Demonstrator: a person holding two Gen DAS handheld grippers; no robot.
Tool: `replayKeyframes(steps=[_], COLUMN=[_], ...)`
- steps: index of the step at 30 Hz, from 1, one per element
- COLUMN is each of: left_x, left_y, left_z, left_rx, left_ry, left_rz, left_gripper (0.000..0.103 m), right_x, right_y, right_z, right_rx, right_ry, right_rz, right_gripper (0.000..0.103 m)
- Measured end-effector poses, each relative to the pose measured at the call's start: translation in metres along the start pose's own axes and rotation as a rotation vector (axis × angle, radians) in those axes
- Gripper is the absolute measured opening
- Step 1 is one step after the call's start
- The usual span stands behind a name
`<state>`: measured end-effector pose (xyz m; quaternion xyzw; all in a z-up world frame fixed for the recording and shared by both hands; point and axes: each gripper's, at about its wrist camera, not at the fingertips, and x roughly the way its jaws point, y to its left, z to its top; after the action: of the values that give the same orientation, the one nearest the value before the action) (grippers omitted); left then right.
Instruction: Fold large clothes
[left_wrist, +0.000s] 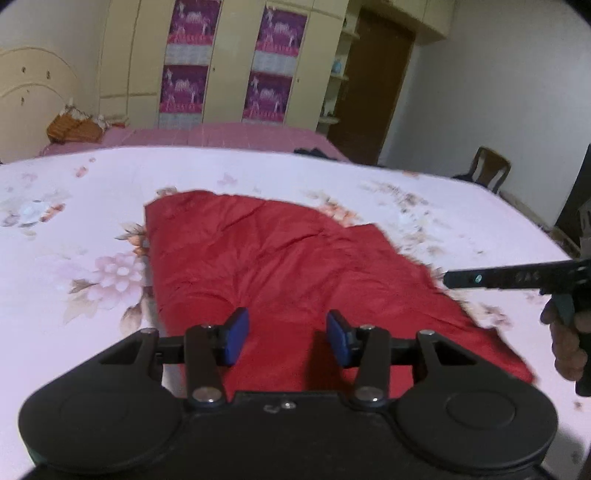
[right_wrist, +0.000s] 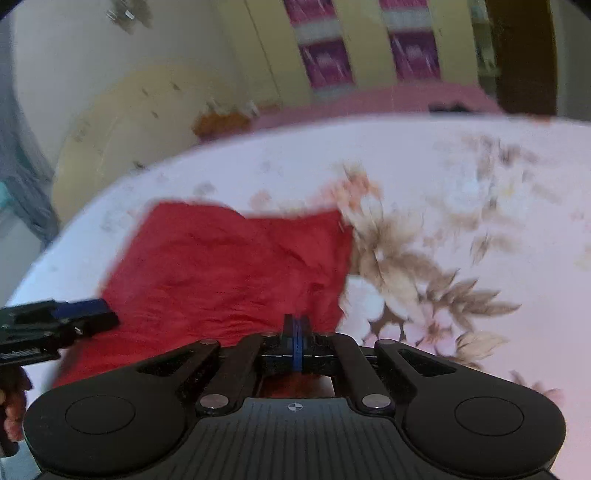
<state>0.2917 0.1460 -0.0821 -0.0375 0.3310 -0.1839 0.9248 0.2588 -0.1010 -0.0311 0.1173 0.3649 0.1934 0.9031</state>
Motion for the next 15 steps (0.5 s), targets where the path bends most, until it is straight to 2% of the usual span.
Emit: replayKeyframes(steps=[2,6,9,12,15], left_x=[-0.022,-0.047,-0.052,-0.052,-0.050], left_y=[-0.008,-0.025,-0.033,-0.039,-0.039], left_z=[-0.012,-0.036,-0.051,-0.063,-0.074], left_rx=[-0.016,-0.038,-0.063,-0.020,-0.021], left_ry=[-0.011,-0.003,0.016,0.026,0.026], left_rz=[-0.023,-0.017,-0.007,0.043,0.068], left_gripper=[0.044,0.042,0.042,0.042,0.044], right_x=[-0.027,-0.051,-0.050,-0.042,-0.030], right_y=[0.013,0.043,0.059,0.063,0.054], right_z=[-0.006,-0.028,-0.048,-0.071,-0.082], right_rx=[-0.017,-0.067,-0.115,-0.166,-0.141], right_ry=[-0.026,-0.021,0.009,0.037,0.060], right_rz=[0.062,0.137,0.145,0.103,0.087], right_gripper=[0.000,0.000,0.000,0.000,0.000])
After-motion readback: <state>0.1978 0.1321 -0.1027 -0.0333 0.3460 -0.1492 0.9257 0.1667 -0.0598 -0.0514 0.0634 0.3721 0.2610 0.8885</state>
